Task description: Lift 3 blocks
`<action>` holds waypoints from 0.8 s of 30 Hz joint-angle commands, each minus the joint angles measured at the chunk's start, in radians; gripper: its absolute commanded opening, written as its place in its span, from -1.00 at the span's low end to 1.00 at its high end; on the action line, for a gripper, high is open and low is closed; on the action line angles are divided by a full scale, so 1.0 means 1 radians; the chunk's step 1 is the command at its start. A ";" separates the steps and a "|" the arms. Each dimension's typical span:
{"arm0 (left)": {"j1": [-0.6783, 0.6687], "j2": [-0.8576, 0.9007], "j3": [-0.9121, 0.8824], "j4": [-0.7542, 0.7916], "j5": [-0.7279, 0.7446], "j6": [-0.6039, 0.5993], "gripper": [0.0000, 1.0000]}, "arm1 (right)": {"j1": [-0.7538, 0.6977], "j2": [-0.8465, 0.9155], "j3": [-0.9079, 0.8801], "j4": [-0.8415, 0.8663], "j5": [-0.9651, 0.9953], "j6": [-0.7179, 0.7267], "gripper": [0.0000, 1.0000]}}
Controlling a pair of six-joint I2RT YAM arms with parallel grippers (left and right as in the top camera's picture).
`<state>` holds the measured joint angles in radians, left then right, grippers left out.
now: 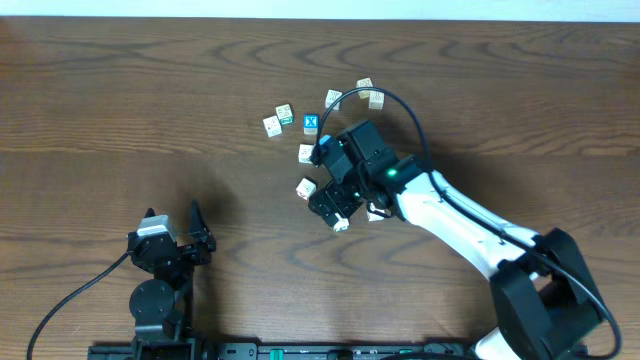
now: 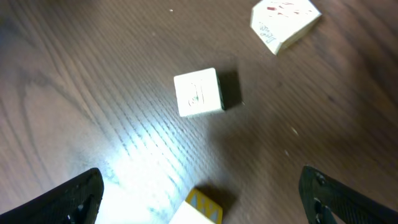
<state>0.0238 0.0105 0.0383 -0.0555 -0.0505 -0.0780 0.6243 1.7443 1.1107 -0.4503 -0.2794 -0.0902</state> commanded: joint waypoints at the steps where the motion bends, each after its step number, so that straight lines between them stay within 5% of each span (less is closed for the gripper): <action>1: 0.004 -0.005 -0.034 -0.014 0.006 0.006 0.50 | 0.008 0.069 0.015 0.029 -0.035 -0.065 0.93; 24: 0.004 -0.005 -0.034 -0.014 0.006 0.006 0.50 | 0.111 0.260 0.128 0.110 -0.089 -0.121 0.61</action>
<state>0.0238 0.0105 0.0383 -0.0555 -0.0505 -0.0776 0.7235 1.9556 1.2198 -0.3408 -0.3775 -0.1936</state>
